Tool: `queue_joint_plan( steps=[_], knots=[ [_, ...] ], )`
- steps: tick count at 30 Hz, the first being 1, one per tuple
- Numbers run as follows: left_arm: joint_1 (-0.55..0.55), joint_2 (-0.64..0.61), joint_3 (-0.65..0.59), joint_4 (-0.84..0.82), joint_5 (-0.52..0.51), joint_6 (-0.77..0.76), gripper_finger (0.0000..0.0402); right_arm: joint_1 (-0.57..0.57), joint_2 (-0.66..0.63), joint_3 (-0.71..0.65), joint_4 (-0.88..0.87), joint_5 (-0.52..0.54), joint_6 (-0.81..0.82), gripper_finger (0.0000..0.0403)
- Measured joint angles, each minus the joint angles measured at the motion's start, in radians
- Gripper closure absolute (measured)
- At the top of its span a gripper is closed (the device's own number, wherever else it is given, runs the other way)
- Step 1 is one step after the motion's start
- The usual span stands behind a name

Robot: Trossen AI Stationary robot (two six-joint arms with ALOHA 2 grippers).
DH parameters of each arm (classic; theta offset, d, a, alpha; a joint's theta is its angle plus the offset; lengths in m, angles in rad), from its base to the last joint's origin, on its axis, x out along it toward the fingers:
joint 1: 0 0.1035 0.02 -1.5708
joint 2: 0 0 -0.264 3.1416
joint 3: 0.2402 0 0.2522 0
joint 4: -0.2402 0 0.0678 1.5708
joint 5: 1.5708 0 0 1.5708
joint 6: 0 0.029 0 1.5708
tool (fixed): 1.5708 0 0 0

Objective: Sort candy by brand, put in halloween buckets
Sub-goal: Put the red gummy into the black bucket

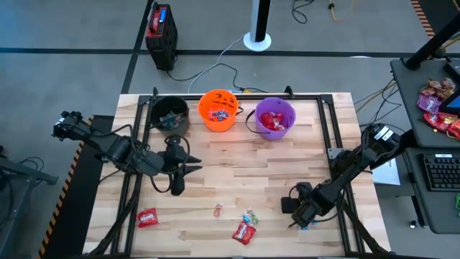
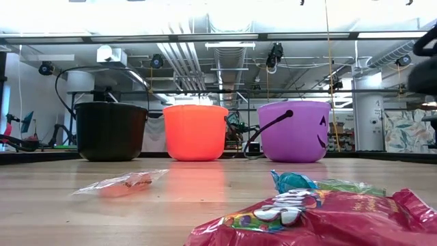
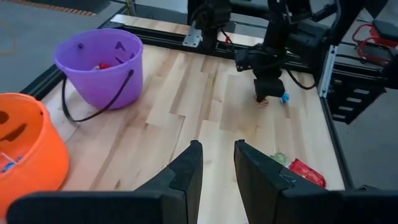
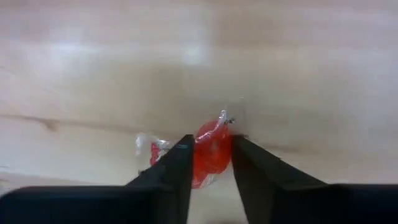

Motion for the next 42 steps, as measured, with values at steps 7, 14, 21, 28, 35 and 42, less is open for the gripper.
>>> queue_joint_plan(
  steps=[7,14,21,28,35,42],
  knots=[
    [0.001,0.000,0.000,0.002,-0.007,0.000,0.0325,-0.023,-0.021,-0.004,-0.001,0.195,-0.050,0.0384],
    [0.005,0.000,0.000,0.093,0.192,0.055,0.0325,-0.117,-0.174,-0.007,0.122,0.529,-0.294,0.0389],
    [0.021,-0.012,0.001,0.128,0.031,-0.032,0.0325,-0.406,-0.319,-0.006,0.662,0.555,-1.051,0.0390],
    [0.032,-0.017,-0.013,0.199,-0.002,-0.021,0.0324,-0.652,-0.315,0.025,1.232,0.311,-1.645,0.0390],
    [0.123,-0.009,-0.215,0.688,0.068,0.018,0.0297,-0.719,-0.227,0.306,0.898,0.131,-1.886,0.0390],
    [0.215,-0.009,-0.443,1.134,0.107,-0.199,0.0246,-0.689,-0.124,0.645,0.441,0.198,-2.176,0.0390]
  ],
)
